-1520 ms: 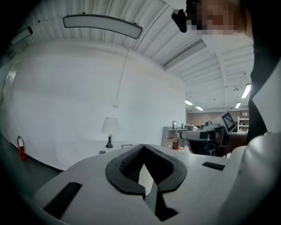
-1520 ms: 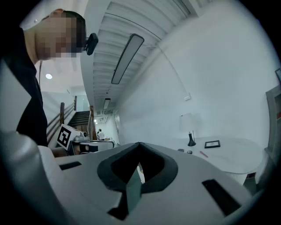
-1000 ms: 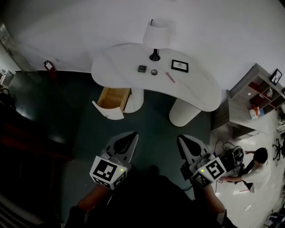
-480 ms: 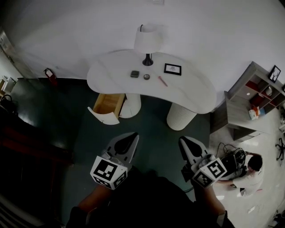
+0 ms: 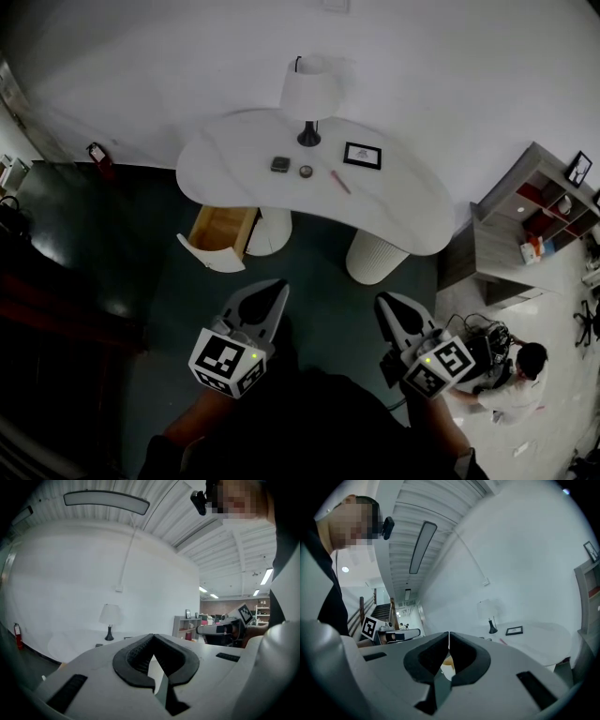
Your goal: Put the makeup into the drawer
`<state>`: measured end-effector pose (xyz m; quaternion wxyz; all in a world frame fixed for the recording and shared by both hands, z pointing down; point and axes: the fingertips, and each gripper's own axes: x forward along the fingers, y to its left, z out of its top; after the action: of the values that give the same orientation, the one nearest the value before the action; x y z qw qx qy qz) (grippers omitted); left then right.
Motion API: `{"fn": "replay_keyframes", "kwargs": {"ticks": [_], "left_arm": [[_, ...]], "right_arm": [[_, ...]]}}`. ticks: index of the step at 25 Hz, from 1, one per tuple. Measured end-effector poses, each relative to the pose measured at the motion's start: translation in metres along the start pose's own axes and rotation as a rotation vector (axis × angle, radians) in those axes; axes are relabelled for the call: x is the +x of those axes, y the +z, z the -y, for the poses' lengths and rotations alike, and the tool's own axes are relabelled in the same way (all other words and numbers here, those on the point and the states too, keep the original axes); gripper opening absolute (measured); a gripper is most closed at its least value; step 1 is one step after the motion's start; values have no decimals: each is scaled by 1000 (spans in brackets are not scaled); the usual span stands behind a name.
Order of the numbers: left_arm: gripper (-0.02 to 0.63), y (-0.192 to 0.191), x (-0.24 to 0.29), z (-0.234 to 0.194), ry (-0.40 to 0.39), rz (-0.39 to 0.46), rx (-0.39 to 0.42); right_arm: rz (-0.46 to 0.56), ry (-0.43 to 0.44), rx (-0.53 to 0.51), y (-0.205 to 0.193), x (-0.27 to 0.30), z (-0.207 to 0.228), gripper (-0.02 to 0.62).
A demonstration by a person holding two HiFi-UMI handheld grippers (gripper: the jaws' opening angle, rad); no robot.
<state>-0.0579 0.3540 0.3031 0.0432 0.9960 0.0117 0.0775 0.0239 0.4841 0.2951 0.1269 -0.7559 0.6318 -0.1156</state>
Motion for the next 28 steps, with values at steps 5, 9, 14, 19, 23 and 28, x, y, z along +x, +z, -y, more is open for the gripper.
{"fn": "replay_keyframes", "kwargs": {"ticks": [5,9,14,19,23,28], "left_arm": [[11,10,26,-44,-1,9,3],[11,20,47,-86,-2,17,2],[11,28,64,-140,-12,18,-5],[10,31,67,-198,3,24,-17],[11,29,68,-233,-3,12,-26],[11,26,75,-259,-15,-2,-41]], "right_arm": [[-1,-4,-7,12,48,19,17],[-44,-4,-58,13,95,34,17],[-61,-6,-67,20,156,41,17],[-100,12,-84,18,217,36,17],[-114,15,-87,18,253,31,17],[-144,-9,-77,13,278,38,17]]}}
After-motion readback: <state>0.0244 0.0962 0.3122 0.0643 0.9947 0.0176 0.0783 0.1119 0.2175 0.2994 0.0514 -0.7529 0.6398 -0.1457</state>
